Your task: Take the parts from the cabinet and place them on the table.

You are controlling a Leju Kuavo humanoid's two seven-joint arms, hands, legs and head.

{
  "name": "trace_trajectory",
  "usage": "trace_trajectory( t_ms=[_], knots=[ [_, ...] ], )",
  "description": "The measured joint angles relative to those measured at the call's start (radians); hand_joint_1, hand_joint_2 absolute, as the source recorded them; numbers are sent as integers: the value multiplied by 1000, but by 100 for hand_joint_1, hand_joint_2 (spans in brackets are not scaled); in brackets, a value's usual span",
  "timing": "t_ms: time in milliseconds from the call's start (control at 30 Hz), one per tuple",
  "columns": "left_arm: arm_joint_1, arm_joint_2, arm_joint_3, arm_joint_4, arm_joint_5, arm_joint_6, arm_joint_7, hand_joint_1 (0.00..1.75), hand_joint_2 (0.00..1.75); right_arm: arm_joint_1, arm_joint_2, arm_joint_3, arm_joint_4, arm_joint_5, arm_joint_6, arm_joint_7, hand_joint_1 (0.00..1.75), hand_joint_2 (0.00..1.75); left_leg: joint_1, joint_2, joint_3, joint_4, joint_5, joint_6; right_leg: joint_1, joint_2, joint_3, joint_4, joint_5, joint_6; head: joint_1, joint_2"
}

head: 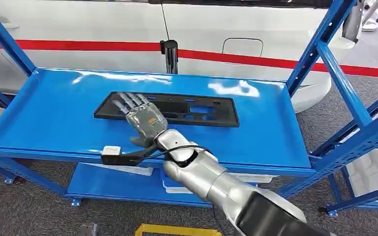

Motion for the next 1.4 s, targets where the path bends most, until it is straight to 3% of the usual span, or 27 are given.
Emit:
trace_trajectory(
  t_ms=[200, 367, 500, 533, 567, 600, 1100, 1400],
  knots=[
    [0, -3, -15, 0, -18, -6, 14, 0, 0, -31, -17, -137, 130, 39, -45, 91, 0, 175, 0, 0, 0, 0, 0, 0, 0, 0, 0, 0, 0, 0, 0, 0],
    [0, -5, -30, 0, -37, -16, 23, 0, 0, -29, -75, -258, 179, 80, -55, 158, 0, 175, -1, 0, -1, 1, 0, 0, 0, -1, 0, 0, 0, 0, 0, 0],
    [0, -5, -38, 0, -43, -19, 27, 0, 0, -16, -114, -331, 200, 105, -53, 172, 0, 175, -1, 0, -1, 1, 0, 0, -1, 0, 0, 0, 1, 2, 0, 0],
    [-1, -5, -39, 0, -44, -19, 27, 0, 0, -16, -120, -342, 203, 108, -55, 173, 61, 175, -1, 1, 0, 1, 0, 0, 0, 0, 0, -1, 1, 2, 0, 0],
    [-1, -5, -40, 0, -45, -19, 27, 0, 0, -16, -124, -351, 205, 110, -55, 174, 159, 175, -1, 1, 0, 1, 0, 0, 0, 0, 0, -1, 1, 2, 0, 0],
    [-1, -5, -40, 0, -45, -19, 27, 0, 0, -16, -128, -357, 207, 113, -55, 176, 175, 175, -1, 1, 0, 1, 0, 0, 0, 0, 0, -1, 1, 2, 0, 0],
    [-2, -8, -58, 0, -65, -23, 39, 0, 0, 20, -151, -471, 207, 153, -82, 128, 175, 175, 0, 0, 1, 1, 0, 1, 0, 0, 1, -1, 1, 2, 0, 0],
    [-3, -8, -62, 0, -78, -24, 41, 0, 0, 69, -148, -529, 151, 207, -92, 63, 175, 175, 0, 1, 1, 1, 0, 1, 0, 0, 1, 0, 1, 2, 0, 0]
  ],
)
